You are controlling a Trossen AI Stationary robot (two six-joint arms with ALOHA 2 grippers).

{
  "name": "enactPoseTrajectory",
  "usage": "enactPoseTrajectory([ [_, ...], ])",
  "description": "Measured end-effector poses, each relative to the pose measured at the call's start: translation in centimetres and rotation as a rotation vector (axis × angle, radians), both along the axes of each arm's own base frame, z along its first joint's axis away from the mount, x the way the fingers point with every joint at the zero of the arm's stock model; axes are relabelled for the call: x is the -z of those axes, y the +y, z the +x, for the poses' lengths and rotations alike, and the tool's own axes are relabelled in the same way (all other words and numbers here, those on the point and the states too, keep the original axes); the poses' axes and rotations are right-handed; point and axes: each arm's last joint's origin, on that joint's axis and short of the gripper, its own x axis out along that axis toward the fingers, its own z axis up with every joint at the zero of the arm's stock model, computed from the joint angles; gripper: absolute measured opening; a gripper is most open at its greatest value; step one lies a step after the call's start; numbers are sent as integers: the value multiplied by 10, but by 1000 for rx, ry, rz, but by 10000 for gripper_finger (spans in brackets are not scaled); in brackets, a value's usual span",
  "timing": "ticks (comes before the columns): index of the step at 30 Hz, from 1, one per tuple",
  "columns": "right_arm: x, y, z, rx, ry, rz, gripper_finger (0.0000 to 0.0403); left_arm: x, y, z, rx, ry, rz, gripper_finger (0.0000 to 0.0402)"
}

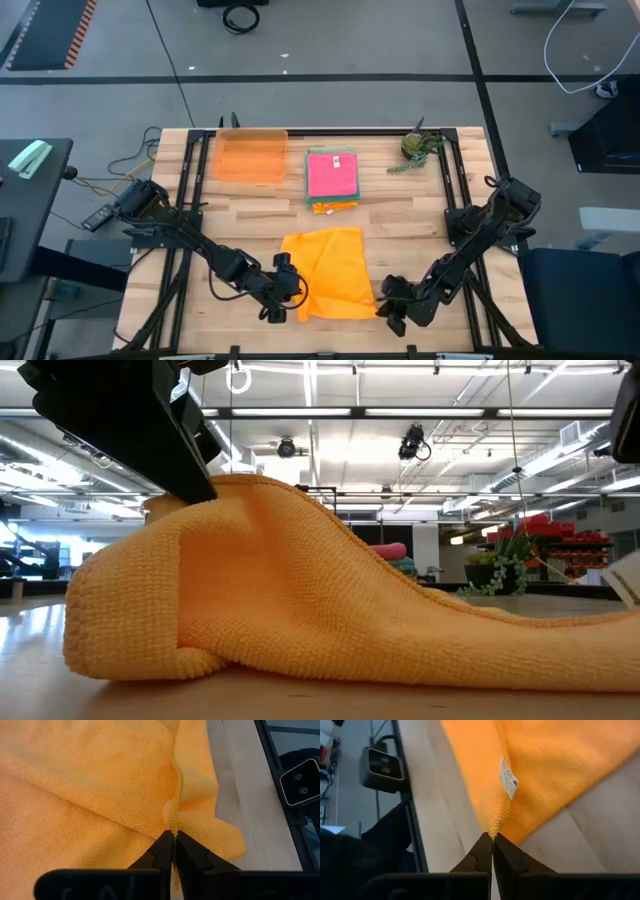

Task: Fold microfiber towels
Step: Fold the orange towel

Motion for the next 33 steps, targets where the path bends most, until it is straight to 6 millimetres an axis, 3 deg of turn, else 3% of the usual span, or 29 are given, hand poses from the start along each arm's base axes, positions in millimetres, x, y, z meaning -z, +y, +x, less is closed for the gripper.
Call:
enactPoseTrajectory([
  [6,-14,-3,1,-81,-63,-66,6,0,0,0,1,-1,-1,8],
  [10,-33,-5,-6,-159,-124,-148,5,-8,-2,-4,34,-10,-31,16],
  [15,-68,-12,-23,-207,-258,-311,4,-35,-3,-13,82,-67,-89,20],
  [21,-123,-33,-44,-235,-501,-557,3,-82,1,-35,170,-210,-103,9],
  [27,-163,-70,-50,-240,-646,-823,2,-119,27,-53,146,-317,-53,8],
  [30,-177,-92,-47,-242,-666,-1000,2,-131,50,-59,91,-326,16,8],
  [33,-199,-114,-45,-228,-676,-1185,2,-159,76,-64,21,-306,75,8],
])
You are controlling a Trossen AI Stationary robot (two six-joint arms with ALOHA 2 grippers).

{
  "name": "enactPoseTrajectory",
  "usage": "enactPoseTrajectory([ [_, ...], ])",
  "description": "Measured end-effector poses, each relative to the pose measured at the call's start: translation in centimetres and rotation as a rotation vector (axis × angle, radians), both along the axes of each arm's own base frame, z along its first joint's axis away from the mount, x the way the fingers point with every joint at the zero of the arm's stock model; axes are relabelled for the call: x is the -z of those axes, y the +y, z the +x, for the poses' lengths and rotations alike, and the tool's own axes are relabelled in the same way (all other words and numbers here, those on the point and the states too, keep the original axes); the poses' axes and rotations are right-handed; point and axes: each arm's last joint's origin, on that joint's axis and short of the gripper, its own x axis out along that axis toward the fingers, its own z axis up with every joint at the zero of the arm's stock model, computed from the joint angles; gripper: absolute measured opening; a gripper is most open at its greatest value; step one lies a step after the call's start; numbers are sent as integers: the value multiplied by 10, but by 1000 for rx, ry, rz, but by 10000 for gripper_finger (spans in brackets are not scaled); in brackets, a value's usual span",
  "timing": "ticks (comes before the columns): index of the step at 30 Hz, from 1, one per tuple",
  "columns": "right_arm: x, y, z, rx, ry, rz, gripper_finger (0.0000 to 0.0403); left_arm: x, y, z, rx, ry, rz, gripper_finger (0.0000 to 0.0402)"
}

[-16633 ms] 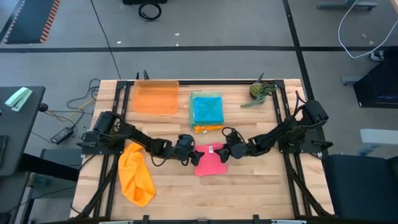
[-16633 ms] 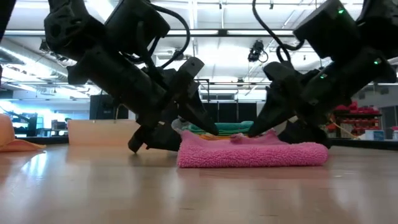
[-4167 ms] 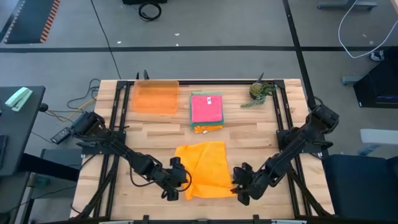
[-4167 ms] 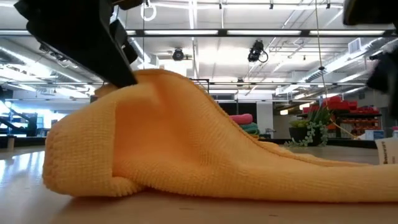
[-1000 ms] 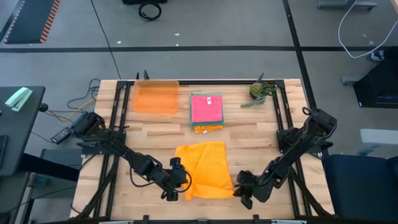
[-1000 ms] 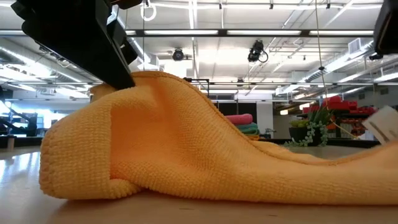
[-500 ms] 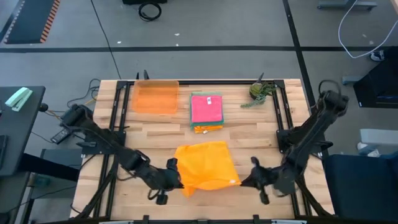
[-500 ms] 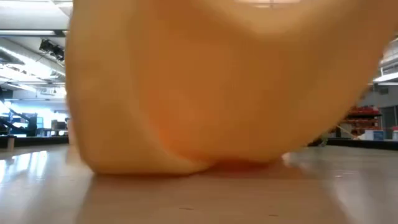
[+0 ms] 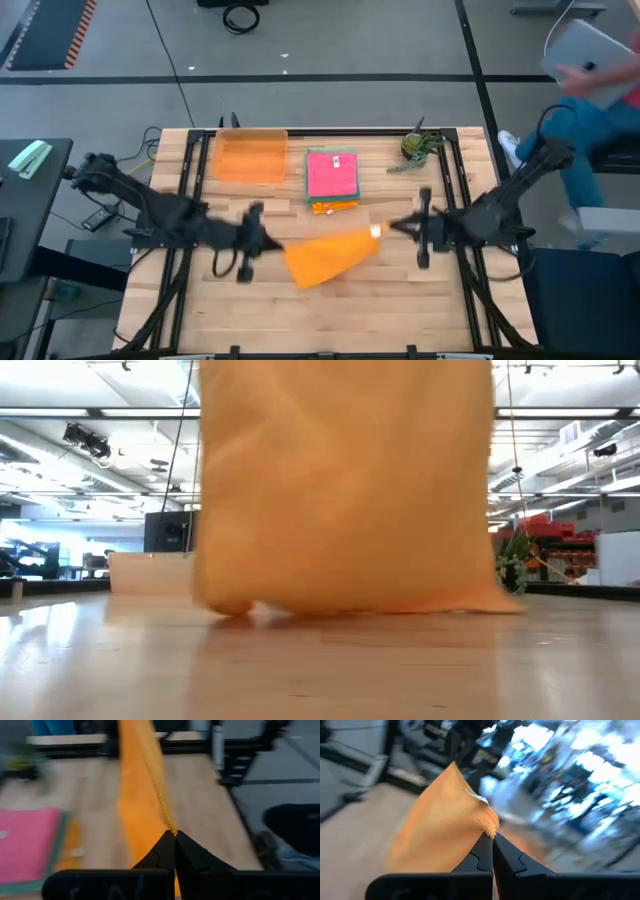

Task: Fold microfiber towels
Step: Fold the orange towel

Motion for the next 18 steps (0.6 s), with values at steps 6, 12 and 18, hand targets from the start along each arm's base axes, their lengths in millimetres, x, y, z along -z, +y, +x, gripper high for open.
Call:
enactPoseTrajectory([
  [6,-50,-20,1,-31,26,-56,2,-63,26,-7,-97,114,14,6],
  [12,-22,27,23,-232,279,44,2,-53,-17,17,14,344,-71,5],
  [18,49,114,27,-313,534,215,2,26,-108,40,136,618,-68,5],
])
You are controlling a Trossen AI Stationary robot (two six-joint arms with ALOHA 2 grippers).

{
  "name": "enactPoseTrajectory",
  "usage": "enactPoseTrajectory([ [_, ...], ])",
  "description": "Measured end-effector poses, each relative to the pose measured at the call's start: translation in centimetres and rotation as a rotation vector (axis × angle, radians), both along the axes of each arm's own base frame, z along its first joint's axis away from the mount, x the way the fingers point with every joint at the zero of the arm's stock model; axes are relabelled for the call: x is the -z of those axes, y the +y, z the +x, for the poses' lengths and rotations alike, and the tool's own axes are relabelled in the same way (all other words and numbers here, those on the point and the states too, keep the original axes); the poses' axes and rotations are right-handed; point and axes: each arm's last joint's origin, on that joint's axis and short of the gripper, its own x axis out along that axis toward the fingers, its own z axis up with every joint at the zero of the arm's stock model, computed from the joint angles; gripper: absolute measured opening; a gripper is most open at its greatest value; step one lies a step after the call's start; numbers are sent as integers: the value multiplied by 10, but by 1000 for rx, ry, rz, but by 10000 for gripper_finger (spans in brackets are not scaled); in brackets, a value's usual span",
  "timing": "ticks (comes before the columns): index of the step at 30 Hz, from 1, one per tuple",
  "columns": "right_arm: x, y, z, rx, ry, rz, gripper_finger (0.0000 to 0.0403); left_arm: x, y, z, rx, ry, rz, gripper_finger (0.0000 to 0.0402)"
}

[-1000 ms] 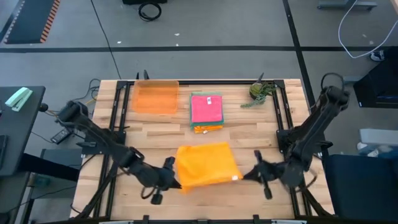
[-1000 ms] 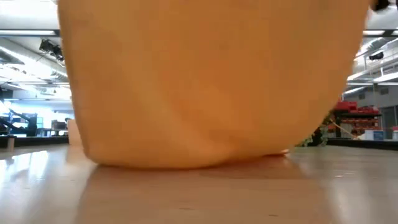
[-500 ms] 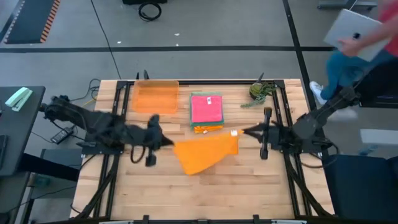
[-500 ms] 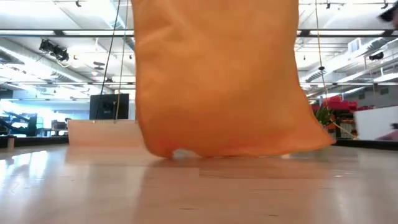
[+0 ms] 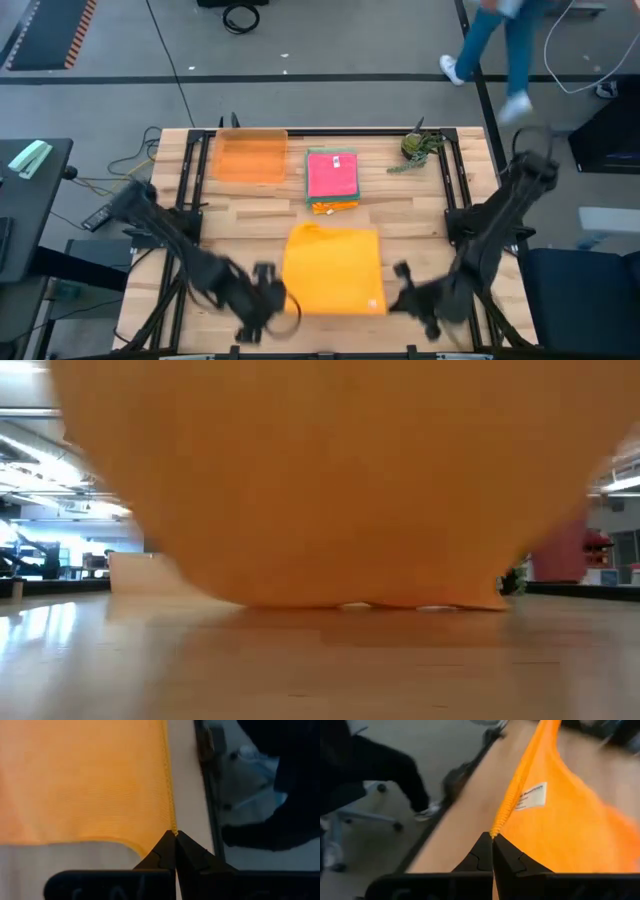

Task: Fold microfiber towels
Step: Fold the orange towel

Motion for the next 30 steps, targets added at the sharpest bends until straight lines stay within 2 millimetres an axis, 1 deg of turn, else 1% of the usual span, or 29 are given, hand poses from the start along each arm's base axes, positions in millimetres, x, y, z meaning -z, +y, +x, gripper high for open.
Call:
enactPoseTrajectory([
  [3,35,37,-2,2,50,48,2,40,-38,10,48,26,12,8],
  [5,52,54,-1,6,61,95,2,60,-55,17,83,40,-16,5],
  [6,59,59,-1,17,66,99,2,67,-61,19,102,54,-34,4],
  [8,66,63,-1,61,56,80,2,73,-64,22,115,78,-33,4],
  [9,66,63,-1,75,48,72,2,74,-62,23,124,83,-18,5],
  [11,58,61,-2,84,26,65,2,69,-56,26,130,81,10,5],
  [12,51,57,-2,86,6,62,2,63,-51,25,134,69,55,4],
  [14,32,47,-3,85,-49,42,2,43,-39,22,131,20,162,4],
  [17,-3,22,-7,98,-151,-5,2,-2,-18,17,114,-84,336,4],
  [21,-57,-25,-19,152,-336,-116,2,-69,13,9,50,-248,494,4],
  [24,-90,-62,-29,194,-471,-239,2,-110,41,5,-12,-349,565,4],
  [27,-118,-102,-35,266,-578,-302,2,-133,69,8,-48,-376,643,4],
  [30,-134,-131,-40,306,-650,-345,2,-149,95,14,-56,-388,706,4],
])
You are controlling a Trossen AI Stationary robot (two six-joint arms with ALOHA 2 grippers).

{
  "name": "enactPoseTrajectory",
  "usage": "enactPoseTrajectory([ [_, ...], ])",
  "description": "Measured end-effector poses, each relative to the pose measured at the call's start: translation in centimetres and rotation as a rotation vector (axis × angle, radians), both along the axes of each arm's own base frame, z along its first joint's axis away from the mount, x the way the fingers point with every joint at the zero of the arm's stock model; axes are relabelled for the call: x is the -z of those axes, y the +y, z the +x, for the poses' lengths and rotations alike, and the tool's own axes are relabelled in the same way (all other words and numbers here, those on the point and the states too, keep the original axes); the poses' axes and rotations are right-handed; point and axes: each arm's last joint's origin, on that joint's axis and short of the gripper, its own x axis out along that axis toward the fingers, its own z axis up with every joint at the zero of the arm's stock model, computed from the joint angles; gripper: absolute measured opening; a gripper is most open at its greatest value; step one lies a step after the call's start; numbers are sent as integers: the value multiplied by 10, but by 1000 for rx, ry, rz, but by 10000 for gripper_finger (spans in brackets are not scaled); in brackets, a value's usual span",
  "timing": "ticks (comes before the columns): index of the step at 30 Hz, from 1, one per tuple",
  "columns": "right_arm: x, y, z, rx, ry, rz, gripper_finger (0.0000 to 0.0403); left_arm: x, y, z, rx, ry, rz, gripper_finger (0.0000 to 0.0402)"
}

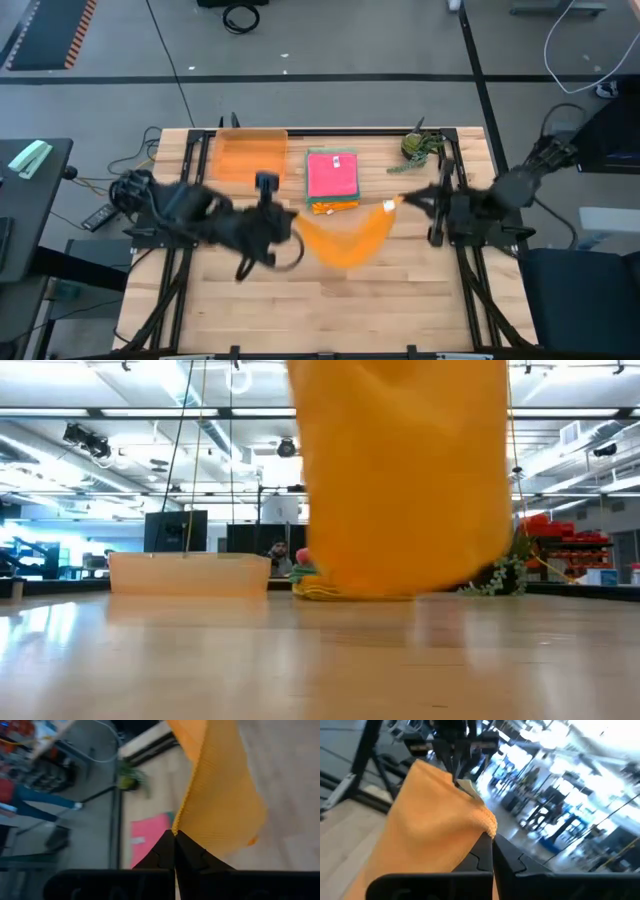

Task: Fold microfiber towels
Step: Fold the orange towel

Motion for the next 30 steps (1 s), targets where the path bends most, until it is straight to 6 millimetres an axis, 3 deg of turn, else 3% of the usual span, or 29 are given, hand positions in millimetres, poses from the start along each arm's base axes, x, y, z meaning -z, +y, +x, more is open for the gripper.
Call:
enactPoseTrajectory([
  [3,-8,-16,-3,-3,-45,-20,2,-13,21,4,-10,-14,54,4],
  [6,-8,-17,-4,-51,-41,-9,2,-17,34,5,-34,-23,28,4],
  [8,-1,-11,-3,-98,9,8,2,-16,33,6,-12,-19,-58,4],
  [11,17,4,-3,-217,169,129,2,-1,14,6,54,58,-325,4],
  [14,55,32,6,-304,393,321,2,45,-24,11,61,230,-505,3],
  [17,126,73,18,-318,566,430,2,124,-70,18,70,327,-519,3],
  [19,179,97,20,-322,632,486,2,175,-97,19,97,291,-574,3],
  [23,247,132,17,-261,632,624,2,249,-129,14,125,198,-729,3],
  [26,271,149,18,-183,654,679,2,266,-129,10,54,203,-782,3],
  [30,269,163,24,-134,684,734,2,260,-127,13,56,240,-754,5],
])
